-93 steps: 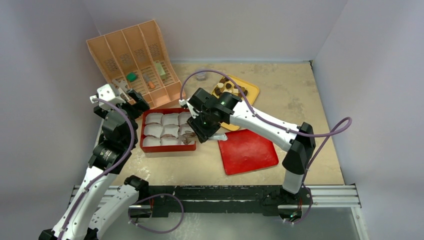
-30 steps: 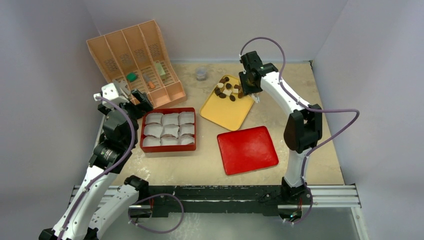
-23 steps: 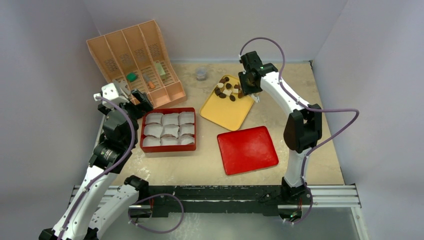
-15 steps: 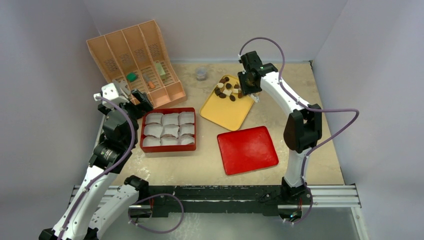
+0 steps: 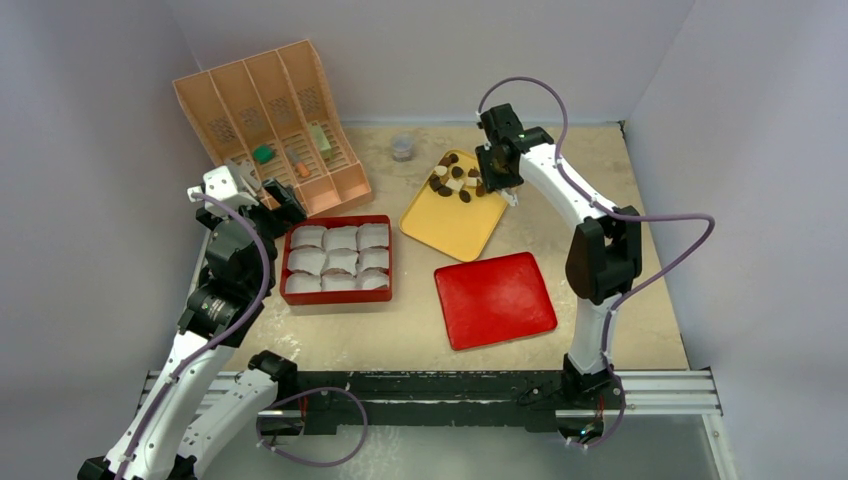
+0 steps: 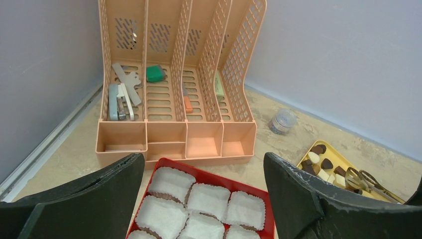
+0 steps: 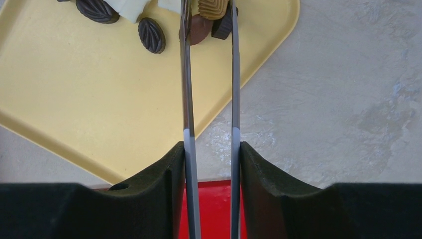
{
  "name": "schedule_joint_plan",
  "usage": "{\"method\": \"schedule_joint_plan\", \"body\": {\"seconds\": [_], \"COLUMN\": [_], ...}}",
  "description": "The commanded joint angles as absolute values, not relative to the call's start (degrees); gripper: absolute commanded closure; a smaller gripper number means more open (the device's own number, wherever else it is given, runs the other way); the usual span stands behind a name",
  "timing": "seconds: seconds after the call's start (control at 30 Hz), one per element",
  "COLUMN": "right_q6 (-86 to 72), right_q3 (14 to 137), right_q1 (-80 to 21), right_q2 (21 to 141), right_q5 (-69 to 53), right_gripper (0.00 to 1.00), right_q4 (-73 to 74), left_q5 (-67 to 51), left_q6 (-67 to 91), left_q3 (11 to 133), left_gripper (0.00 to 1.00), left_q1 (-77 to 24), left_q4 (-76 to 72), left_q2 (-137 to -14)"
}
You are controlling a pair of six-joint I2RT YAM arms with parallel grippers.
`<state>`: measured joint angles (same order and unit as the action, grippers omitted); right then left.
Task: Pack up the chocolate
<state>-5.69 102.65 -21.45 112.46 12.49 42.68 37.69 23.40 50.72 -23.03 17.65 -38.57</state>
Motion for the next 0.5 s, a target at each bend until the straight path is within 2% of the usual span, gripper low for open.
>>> {"method": "schedule_joint_plan", "body": {"seconds": [0.0, 0.2, 0.47], "right_q6": [-5.1, -5.2, -5.7], "right_q3": [104.2, 104.0, 102.2], "right_q1": [-21.3, -21.4, -21.3], "right_q2": [112.0, 111.6, 109.6], "right_q5": [13.3, 13.0, 14.7], "right_gripper": [0.59, 0.67, 0.7], "right_q4": [42.3, 42.3, 41.5], "left_q5": [37.2, 37.4, 37.4], "left_q6": [23.6, 23.6, 23.6], "left_q3": [50.6, 50.6, 50.7], "left_gripper": [0.11, 0.11, 0.11], "left_q1": [-23.2, -23.2, -23.2], "left_q4": [15.2, 15.1, 15.1], "left_q2": [-38.2, -38.2, -38.5]}}
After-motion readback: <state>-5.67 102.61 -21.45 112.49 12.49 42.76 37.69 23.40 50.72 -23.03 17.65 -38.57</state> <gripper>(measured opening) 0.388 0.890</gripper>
